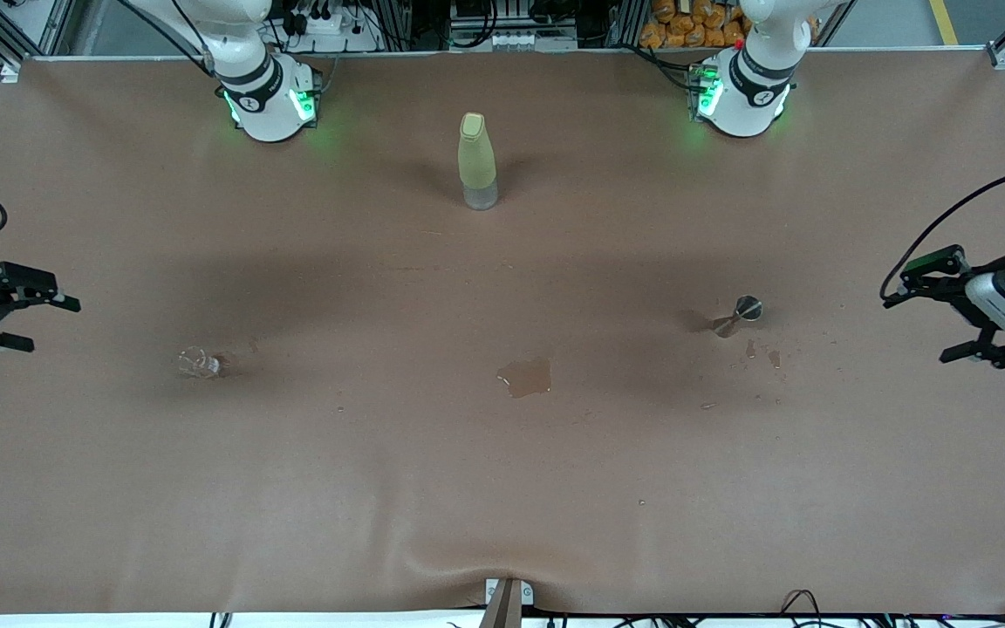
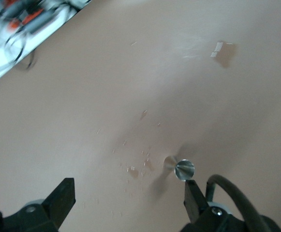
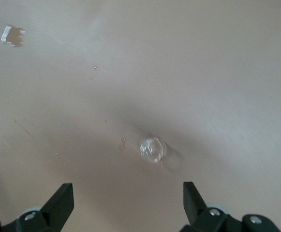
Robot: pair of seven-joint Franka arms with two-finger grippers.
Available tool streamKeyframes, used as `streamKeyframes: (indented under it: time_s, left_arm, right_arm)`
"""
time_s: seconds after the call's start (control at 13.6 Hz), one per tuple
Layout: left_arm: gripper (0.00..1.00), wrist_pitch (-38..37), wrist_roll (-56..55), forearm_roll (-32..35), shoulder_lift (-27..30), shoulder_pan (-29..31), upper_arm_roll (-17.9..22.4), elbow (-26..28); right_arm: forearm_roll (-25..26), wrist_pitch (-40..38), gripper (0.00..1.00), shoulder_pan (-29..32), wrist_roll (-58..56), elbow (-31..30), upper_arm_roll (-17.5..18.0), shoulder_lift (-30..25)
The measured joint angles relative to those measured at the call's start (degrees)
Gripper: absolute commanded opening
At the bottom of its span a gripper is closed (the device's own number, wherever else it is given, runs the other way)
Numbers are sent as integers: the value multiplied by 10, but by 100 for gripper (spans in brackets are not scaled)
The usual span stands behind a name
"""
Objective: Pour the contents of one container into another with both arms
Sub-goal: 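Lower the right gripper to the beaker while the left gripper lowers to the jigger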
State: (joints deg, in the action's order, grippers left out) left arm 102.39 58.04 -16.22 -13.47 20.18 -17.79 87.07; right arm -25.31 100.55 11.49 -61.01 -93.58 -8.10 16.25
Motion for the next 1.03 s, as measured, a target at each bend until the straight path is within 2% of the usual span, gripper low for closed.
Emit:
streamKeyframes:
  time_s: [0.22, 0.44, 0.59, 0.81, 1.03]
  left_arm:
    - [100, 0, 202, -77, -25, 22, 1, 1]
    - [100, -4, 392, -141, -67, 38, 1, 2]
    - [100, -31, 469, -167, -94, 44, 1, 3]
    - [100, -112, 499, -220, -154, 65, 2, 8]
    - [100, -146, 565, -243, -227, 85, 2, 8]
  right_arm:
    - [-101, 25, 100, 39, -185, -45, -1, 32]
    - [-223, 21, 100, 85, -434, -65, -2, 108]
    - [-258, -6, 100, 112, -536, -67, -2, 154]
    - [-321, -65, 100, 149, -651, -67, -2, 204]
    - [-352, -76, 100, 163, -736, -65, -2, 243]
